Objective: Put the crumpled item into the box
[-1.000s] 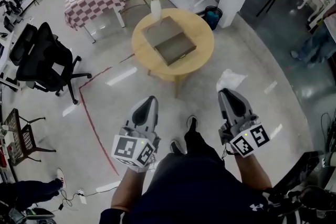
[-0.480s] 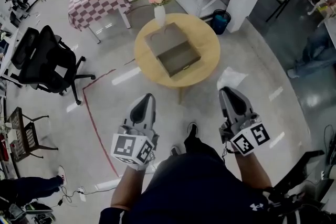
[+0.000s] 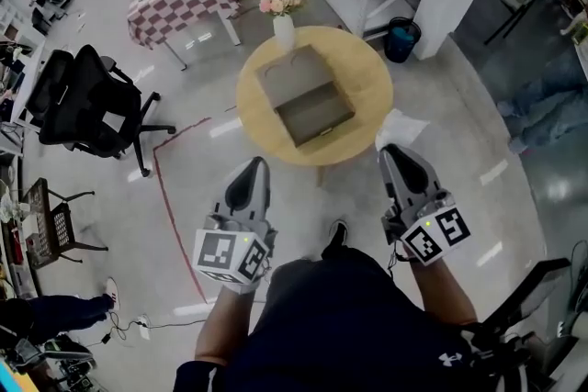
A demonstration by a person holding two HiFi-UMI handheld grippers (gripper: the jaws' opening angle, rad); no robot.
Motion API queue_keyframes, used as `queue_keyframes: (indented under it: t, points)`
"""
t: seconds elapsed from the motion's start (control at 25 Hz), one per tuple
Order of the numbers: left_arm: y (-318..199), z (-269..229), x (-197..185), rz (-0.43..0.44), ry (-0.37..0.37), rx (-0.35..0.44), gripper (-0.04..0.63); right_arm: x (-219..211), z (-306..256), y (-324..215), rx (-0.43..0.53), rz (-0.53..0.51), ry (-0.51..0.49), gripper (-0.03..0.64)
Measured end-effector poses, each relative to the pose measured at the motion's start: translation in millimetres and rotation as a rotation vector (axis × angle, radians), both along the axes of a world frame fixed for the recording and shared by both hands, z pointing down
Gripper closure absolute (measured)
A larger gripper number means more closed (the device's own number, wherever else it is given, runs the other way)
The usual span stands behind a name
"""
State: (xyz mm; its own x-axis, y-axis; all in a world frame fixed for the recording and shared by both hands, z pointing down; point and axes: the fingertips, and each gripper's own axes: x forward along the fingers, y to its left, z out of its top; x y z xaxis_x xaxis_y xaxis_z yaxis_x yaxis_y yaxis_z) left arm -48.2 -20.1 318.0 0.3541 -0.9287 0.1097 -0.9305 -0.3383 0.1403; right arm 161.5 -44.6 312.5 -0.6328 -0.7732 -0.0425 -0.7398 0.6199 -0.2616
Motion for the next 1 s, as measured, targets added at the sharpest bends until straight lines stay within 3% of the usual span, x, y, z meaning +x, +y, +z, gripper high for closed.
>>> queue_keyframes:
  t: [0.56, 1.0]
  points:
    - [-60.9, 16.6, 14.5, -0.019, -0.008, -0.038, 0.578, 6.6, 32.7, -69.7, -0.064, -0.033, 0.059, 0.581]
    - [-136.7, 46.5, -25.9, 0.036, -0.006, -0.082, 0.578, -34.4, 72.1, -135.0, -0.145, 0.005, 0.195, 0.581]
